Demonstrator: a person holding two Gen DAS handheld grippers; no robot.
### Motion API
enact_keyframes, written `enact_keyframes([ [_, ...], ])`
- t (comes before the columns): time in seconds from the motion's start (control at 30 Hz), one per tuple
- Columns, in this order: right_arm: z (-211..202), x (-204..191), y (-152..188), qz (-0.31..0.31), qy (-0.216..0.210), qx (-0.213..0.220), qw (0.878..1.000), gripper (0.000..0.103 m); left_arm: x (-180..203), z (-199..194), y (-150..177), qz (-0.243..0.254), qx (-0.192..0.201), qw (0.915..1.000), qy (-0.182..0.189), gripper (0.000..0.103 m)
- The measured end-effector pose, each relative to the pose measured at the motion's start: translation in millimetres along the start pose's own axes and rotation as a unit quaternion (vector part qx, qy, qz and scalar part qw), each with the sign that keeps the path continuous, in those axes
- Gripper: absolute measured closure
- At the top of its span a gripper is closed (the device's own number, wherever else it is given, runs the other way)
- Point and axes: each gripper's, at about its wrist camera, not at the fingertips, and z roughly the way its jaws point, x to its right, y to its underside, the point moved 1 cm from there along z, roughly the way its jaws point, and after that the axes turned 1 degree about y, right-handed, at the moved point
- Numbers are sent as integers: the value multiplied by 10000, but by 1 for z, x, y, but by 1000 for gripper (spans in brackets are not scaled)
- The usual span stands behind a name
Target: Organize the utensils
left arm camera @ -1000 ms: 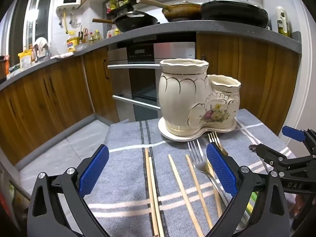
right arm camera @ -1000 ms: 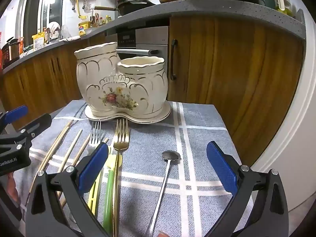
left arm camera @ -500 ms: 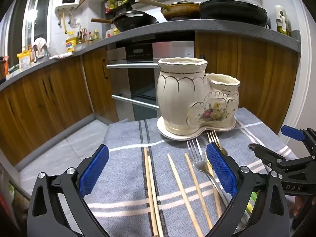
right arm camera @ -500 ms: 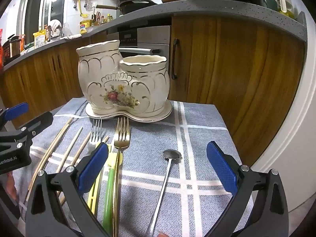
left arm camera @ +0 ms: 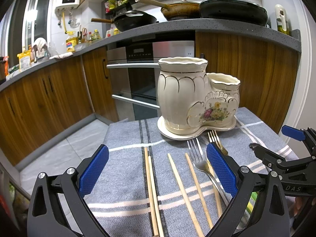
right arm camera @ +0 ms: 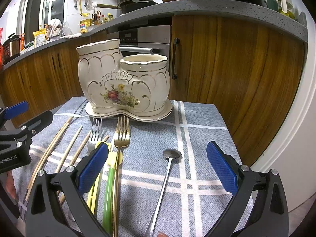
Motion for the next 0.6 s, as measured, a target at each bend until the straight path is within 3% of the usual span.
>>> enact_keyframes([
  [0.6,1,-1,0,-13,0,-9,10000,5,0,0,0,0,-9,10000,-3,5],
])
